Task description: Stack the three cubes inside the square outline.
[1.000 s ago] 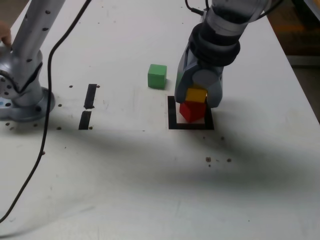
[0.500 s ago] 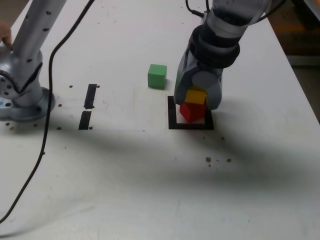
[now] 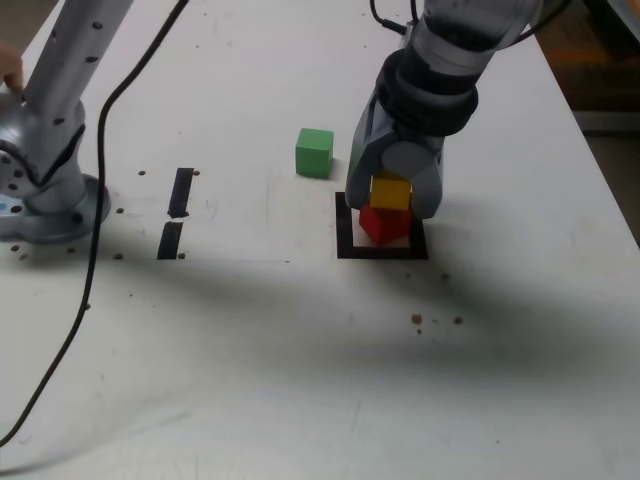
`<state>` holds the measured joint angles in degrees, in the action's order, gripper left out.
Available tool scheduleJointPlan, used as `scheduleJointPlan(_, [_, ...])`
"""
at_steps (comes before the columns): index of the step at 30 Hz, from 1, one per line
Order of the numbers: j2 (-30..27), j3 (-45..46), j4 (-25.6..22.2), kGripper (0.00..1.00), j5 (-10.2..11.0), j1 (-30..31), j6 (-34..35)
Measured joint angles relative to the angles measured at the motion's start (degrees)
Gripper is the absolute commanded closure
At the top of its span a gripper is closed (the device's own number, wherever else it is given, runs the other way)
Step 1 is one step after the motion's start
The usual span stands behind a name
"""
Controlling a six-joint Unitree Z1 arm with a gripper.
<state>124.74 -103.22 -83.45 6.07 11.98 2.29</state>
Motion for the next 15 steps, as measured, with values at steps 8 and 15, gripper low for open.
scheduleJointPlan(8, [-0.10, -0.90, -0.01, 0.00, -0.72, 0.00, 0.61])
scheduleJointPlan(15, [-2.78, -2.13, -2.22, 0.00, -0.40, 0.00, 0.56])
